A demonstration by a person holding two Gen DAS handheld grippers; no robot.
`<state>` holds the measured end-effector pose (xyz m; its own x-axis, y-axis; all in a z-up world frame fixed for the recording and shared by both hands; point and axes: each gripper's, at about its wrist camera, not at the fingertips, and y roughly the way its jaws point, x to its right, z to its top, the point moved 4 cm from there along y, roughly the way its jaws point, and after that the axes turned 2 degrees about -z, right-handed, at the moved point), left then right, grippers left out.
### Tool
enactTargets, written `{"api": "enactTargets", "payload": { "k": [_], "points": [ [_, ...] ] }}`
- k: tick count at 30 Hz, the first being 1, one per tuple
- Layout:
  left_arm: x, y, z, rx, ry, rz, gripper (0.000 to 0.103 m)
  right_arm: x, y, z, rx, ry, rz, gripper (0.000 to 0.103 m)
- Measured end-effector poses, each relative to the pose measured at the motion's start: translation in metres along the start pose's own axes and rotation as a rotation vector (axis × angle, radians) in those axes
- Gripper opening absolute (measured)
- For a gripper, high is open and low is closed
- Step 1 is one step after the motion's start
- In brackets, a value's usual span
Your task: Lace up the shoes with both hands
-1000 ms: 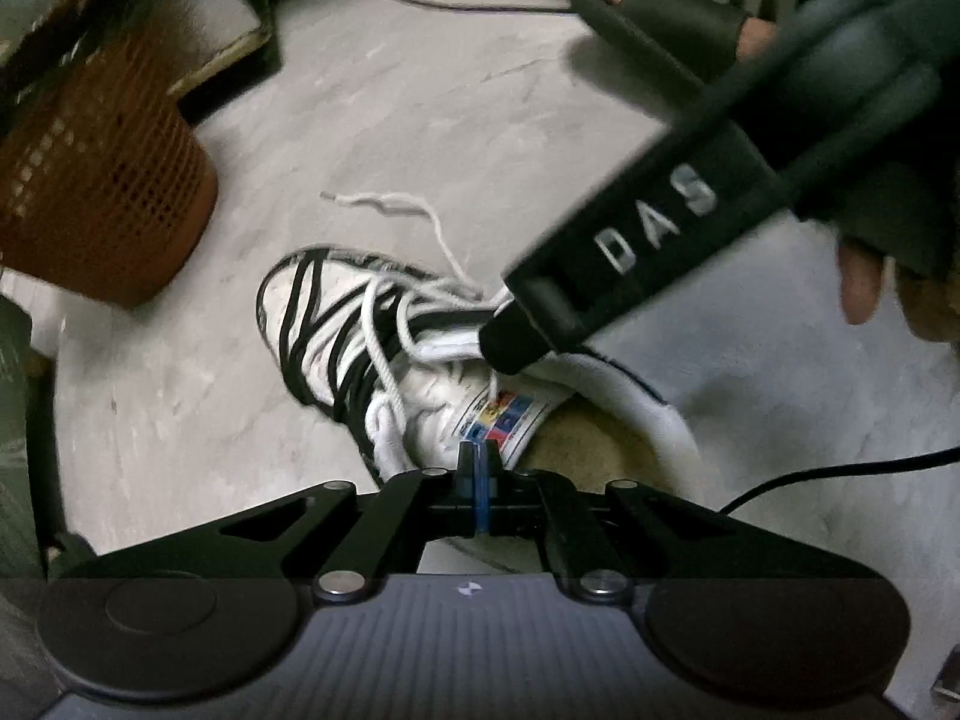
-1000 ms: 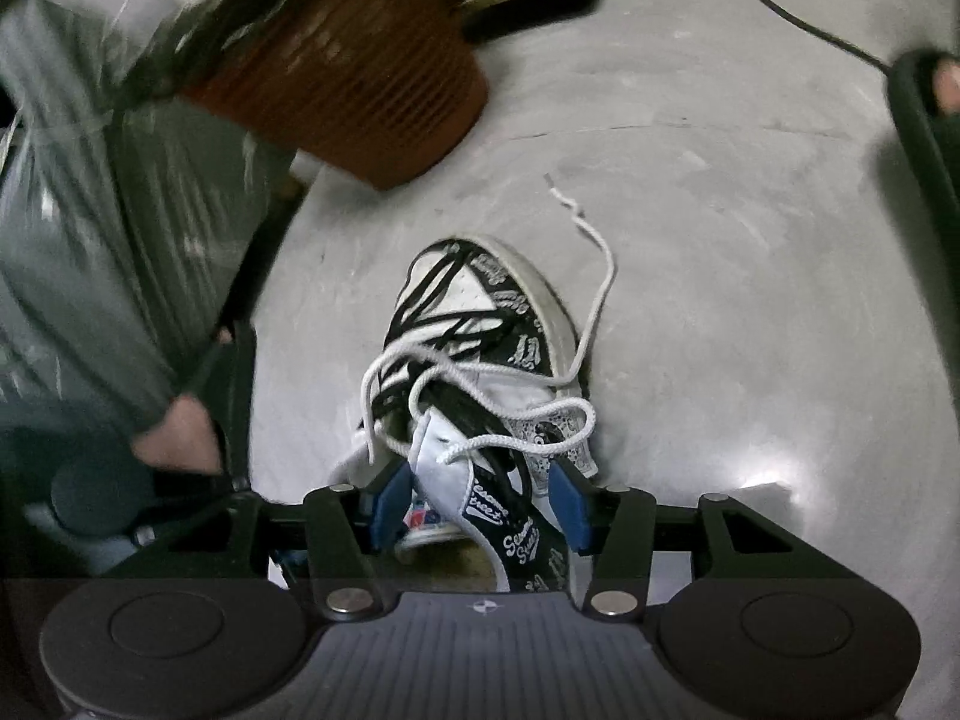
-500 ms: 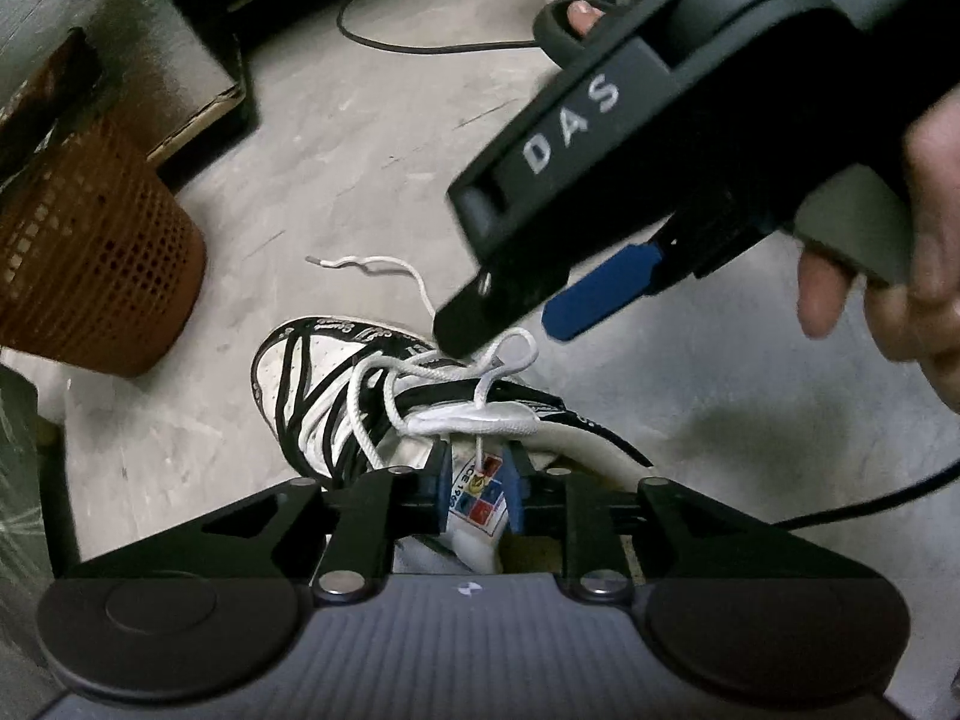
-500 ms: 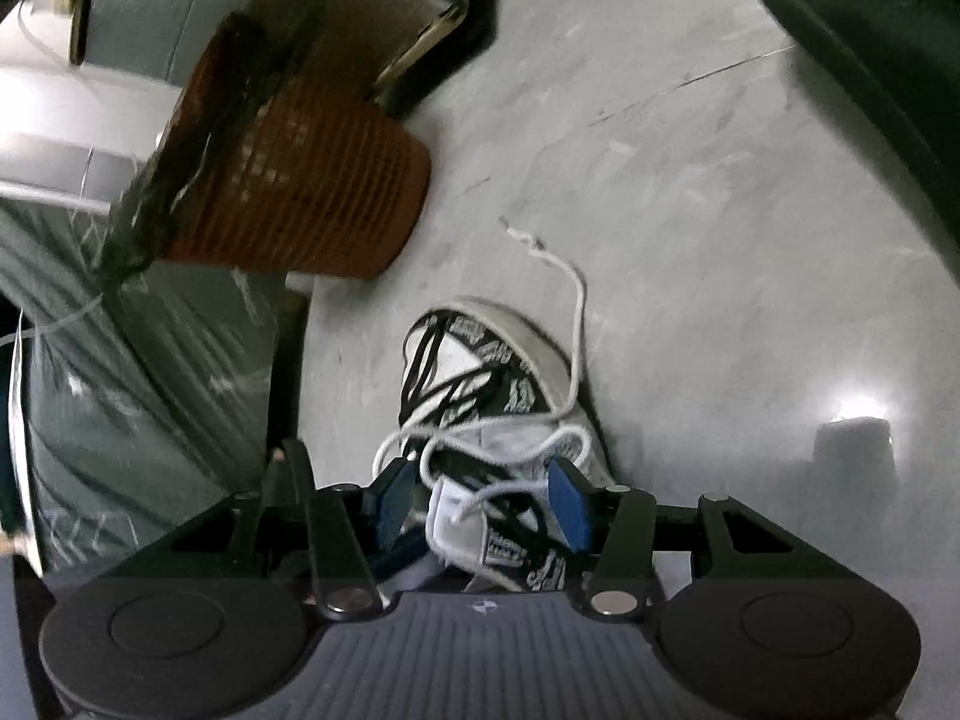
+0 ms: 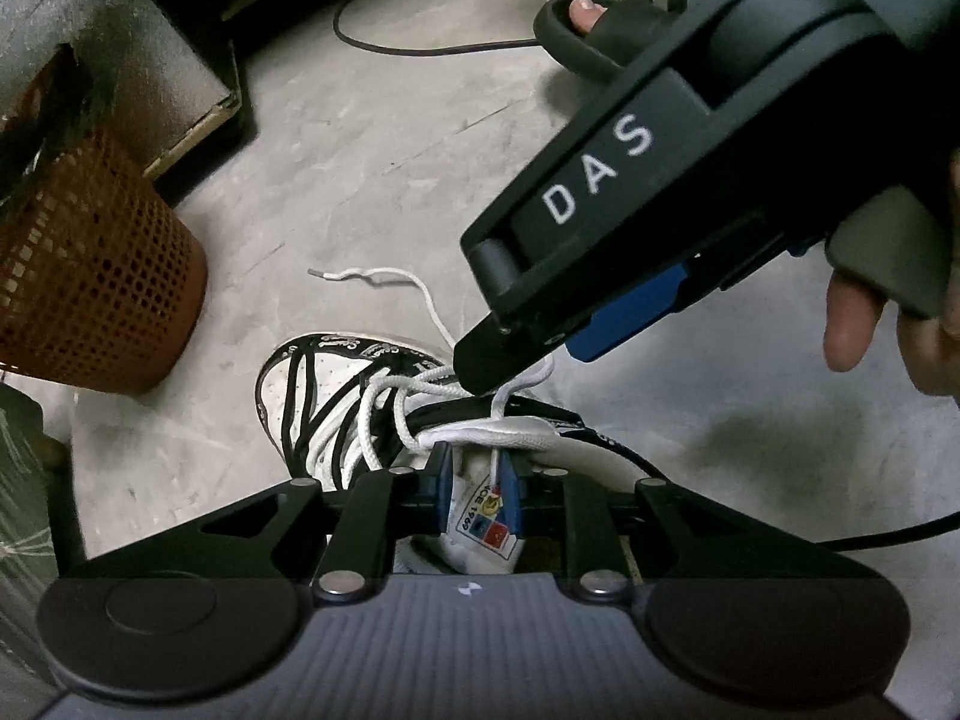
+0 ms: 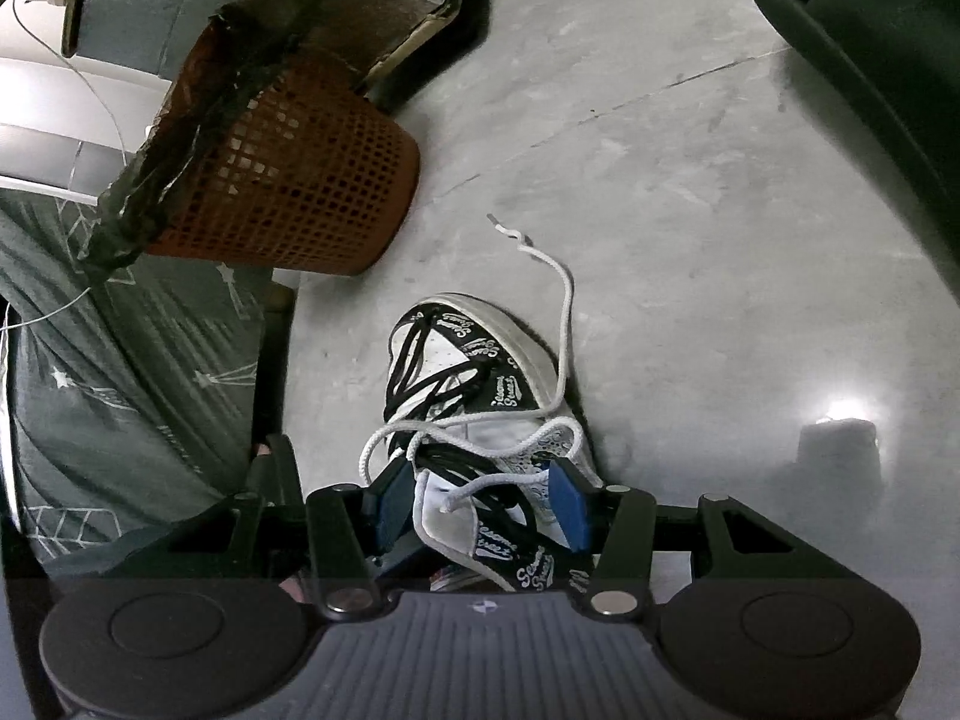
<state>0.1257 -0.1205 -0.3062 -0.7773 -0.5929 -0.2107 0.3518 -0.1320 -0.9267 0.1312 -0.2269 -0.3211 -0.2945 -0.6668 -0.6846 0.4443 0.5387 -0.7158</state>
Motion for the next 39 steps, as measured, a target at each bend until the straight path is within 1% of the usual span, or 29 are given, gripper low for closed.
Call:
{"api": "enactTargets", "payload": {
  "k": [6,10,12,13,16,20,23,25,31,39],
  "points": [
    [0.006,0.000,-0.003,0.016,0.014,0.041,0.020,-0.001,0.000,0.001,0.002,0.006,0.006,0.054],
    [0.001,0.004,0.000,-0.018,-0.034,0.005,0.020,-0.001,0.000,0.001,0.000,0.006,0.006,0.054],
    [-0.004,0.003,0.002,-0.026,-0.077,-0.036,0.014,0.000,0.000,0.001,0.001,0.009,0.003,0.054],
    [-0.006,0.003,0.002,-0.029,-0.091,-0.053,0.014,0.000,0.000,0.001,0.003,0.011,0.003,0.054],
    [-0.009,0.003,0.003,-0.033,-0.089,-0.073,0.014,0.001,0.000,0.001,0.005,0.017,-0.001,0.054],
    [-0.007,0.005,0.004,-0.035,-0.062,-0.073,0.013,0.001,0.000,0.001,0.005,0.018,0.001,0.054],
    [-0.003,0.006,0.003,-0.037,-0.044,-0.071,0.009,-0.001,0.001,0.000,0.002,0.014,0.003,0.054],
    [-0.002,0.007,0.003,-0.040,-0.033,-0.073,0.003,-0.002,0.001,0.001,0.001,0.010,0.005,0.054],
    [-0.003,0.004,0.002,-0.027,-0.037,-0.083,0.003,-0.003,0.001,0.000,-0.004,0.003,0.001,0.054],
    [-0.002,0.007,0.003,-0.032,-0.020,-0.074,0.003,-0.006,0.003,-0.003,-0.018,-0.015,0.000,0.054]
  ]
}}
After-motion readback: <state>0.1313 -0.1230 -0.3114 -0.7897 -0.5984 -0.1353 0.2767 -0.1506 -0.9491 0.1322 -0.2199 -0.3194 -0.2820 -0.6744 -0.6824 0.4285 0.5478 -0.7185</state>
